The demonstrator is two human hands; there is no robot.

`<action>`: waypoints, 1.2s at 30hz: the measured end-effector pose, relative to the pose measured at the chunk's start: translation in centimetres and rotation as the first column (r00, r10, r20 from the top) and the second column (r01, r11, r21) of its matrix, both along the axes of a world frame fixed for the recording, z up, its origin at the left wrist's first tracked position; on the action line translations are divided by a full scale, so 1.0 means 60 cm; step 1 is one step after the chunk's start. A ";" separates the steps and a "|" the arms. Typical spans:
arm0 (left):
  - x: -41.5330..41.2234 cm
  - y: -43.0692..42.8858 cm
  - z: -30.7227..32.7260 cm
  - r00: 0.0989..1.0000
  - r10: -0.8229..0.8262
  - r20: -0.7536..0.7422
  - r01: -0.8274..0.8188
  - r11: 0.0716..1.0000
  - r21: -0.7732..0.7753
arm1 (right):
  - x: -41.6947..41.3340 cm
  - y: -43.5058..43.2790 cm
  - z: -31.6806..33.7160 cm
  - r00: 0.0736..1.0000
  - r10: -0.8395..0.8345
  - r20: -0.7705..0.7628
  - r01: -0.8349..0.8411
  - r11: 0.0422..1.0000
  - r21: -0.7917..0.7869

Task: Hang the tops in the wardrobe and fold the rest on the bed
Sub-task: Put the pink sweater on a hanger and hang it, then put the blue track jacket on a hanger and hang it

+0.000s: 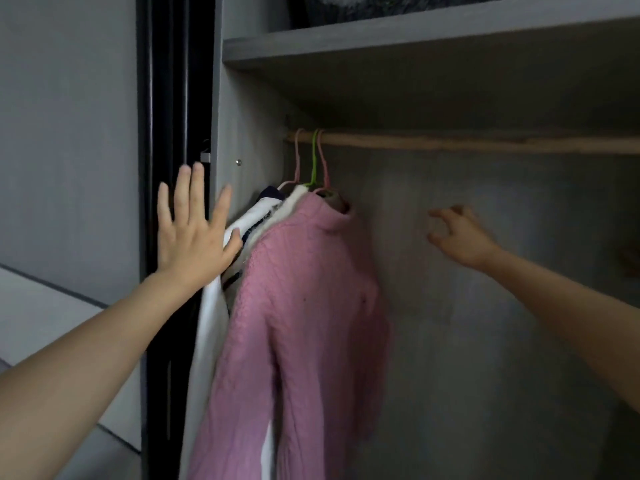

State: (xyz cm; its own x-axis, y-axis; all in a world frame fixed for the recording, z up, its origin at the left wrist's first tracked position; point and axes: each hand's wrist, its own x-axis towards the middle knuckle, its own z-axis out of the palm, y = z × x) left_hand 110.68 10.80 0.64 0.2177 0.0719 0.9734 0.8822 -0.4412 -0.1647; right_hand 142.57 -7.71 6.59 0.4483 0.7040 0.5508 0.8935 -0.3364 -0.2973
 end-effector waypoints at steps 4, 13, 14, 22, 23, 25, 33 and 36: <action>0.100 -0.057 -0.055 0.978 -0.201 -0.057 0.201 0.979 0.003 | 0.031 -0.118 -0.002 0.969 -0.202 0.144 0.211 0.976 -0.055; 0.327 -0.220 -0.056 0.812 -0.574 -0.100 0.575 0.818 -0.024 | 0.085 -0.375 0.001 0.646 -0.590 0.485 0.694 0.718 -0.050; 0.339 -0.232 -0.057 0.800 -0.590 -0.105 0.591 0.806 -0.031 | 0.086 -0.393 0.001 0.608 -0.619 0.498 0.731 0.681 -0.046; 0.426 -0.312 -0.062 0.716 -0.682 -0.150 0.677 0.731 -0.090 | 0.097 -0.505 -0.016 0.449 -0.737 0.505 0.890 0.416 -0.185; 0.429 -0.315 -0.063 0.713 -0.685 -0.151 0.679 0.728 -0.096 | 0.102 -0.508 -0.019 0.458 -0.740 0.493 0.888 0.412 -0.206; 0.435 -0.318 -0.065 0.709 -0.687 -0.156 0.681 0.725 -0.099 | 0.115 -0.515 -0.021 0.463 -0.739 0.489 0.886 0.408 -0.222; 0.432 -0.307 -0.072 0.720 -0.676 -0.157 0.662 0.737 -0.135 | 0.125 -0.522 -0.025 0.502 -0.772 0.390 0.853 0.516 -0.077; 0.431 -0.301 -0.073 0.726 -0.673 -0.140 0.656 0.740 -0.149 | 0.128 -0.515 -0.026 0.499 -0.760 0.417 0.844 0.534 -0.036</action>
